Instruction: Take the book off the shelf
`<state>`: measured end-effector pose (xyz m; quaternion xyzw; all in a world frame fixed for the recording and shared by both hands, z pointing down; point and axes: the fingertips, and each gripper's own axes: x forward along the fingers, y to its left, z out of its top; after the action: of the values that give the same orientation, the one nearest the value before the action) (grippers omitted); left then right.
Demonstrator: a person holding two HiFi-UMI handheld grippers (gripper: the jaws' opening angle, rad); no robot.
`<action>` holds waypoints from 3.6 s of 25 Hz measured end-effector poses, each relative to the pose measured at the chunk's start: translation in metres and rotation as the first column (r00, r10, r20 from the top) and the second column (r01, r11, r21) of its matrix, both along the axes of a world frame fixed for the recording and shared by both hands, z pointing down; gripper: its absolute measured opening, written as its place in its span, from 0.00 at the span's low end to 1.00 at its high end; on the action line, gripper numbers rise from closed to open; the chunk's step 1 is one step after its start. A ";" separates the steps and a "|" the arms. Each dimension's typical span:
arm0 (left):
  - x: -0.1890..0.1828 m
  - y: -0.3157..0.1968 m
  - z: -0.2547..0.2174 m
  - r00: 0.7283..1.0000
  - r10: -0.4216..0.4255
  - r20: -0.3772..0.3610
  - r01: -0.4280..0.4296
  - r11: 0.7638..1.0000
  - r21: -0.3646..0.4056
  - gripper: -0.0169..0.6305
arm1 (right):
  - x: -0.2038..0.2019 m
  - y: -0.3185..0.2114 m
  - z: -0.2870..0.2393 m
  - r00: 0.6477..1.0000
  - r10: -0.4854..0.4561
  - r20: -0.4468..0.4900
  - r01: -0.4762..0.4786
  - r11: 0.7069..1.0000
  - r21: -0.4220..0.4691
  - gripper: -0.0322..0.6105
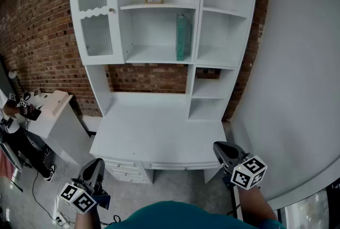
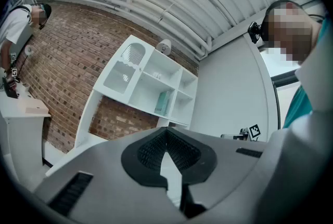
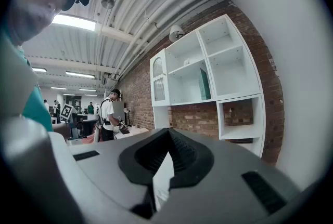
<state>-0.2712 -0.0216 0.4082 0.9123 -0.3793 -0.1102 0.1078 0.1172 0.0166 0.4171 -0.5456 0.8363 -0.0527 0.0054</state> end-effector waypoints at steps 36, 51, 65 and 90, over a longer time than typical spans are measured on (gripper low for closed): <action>0.076 0.013 -0.003 1.000 0.022 0.010 -0.022 1.000 0.004 0.04 | 0.052 0.023 -0.003 0.998 -0.049 -0.046 0.051 0.998 0.033 0.08; 0.190 0.028 -0.017 0.994 0.105 0.034 -0.106 0.994 0.027 0.04 | 0.114 0.051 -0.004 0.993 -0.098 -0.065 0.102 0.993 0.052 0.08; 0.217 -0.065 -0.002 0.975 0.221 0.003 -0.221 0.975 0.002 0.04 | 0.121 -0.023 0.010 0.997 -0.039 -0.064 0.040 0.999 0.014 0.08; 0.244 -0.351 -0.049 0.947 0.318 0.040 -0.320 0.947 0.040 0.04 | 0.118 -0.306 -0.041 0.999 0.012 -0.031 -0.011 0.999 0.034 0.08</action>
<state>-0.0270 -0.3725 0.3589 0.9656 -0.2258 -0.0849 0.0969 0.2352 -0.2897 0.3765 -0.5512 0.8339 -0.0299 0.0022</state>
